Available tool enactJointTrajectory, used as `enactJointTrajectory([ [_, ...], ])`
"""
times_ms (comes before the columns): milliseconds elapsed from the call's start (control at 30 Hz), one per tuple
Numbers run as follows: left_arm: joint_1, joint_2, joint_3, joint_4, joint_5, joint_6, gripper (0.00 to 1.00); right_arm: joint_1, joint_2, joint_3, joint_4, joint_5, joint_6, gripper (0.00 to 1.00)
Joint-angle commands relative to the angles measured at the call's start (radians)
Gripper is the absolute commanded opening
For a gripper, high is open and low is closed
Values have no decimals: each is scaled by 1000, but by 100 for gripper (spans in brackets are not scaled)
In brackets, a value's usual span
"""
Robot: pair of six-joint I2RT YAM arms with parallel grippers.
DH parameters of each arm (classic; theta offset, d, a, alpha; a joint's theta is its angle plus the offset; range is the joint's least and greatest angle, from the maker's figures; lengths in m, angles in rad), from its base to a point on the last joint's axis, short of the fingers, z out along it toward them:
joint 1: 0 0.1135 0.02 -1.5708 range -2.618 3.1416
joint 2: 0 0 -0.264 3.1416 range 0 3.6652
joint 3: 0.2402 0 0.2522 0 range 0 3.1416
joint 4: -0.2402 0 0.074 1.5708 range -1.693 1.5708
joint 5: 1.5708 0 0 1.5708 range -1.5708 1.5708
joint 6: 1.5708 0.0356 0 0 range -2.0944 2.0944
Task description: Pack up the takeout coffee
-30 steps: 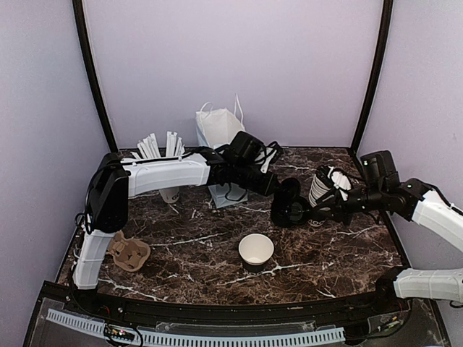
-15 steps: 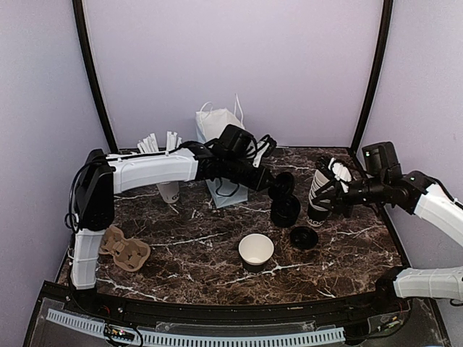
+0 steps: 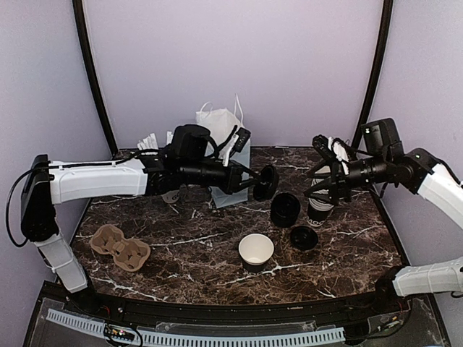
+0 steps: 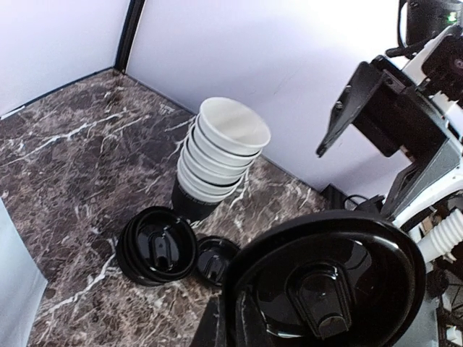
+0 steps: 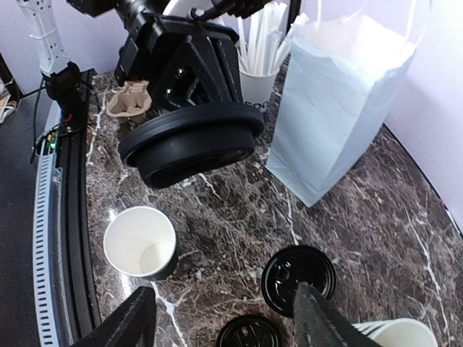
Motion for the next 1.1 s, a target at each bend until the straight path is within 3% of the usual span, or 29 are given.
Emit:
enactJointTrajectory([
  [0,2,-87,-179,409,59,-187,1,58,64,100,-5,-94,24,71],
  [200,2,-80,-333,796,64,-397,2,152,180,243,0,-133,73,81],
  [400,0,-56,-363,935,78,-438,2,167,266,278,60,-226,177,98],
  [867,1,25,-363,1101,118,-516,3,194,322,312,138,-264,269,99],
  [1067,2,24,-375,1095,95,-506,3,234,334,328,134,-159,283,97],
])
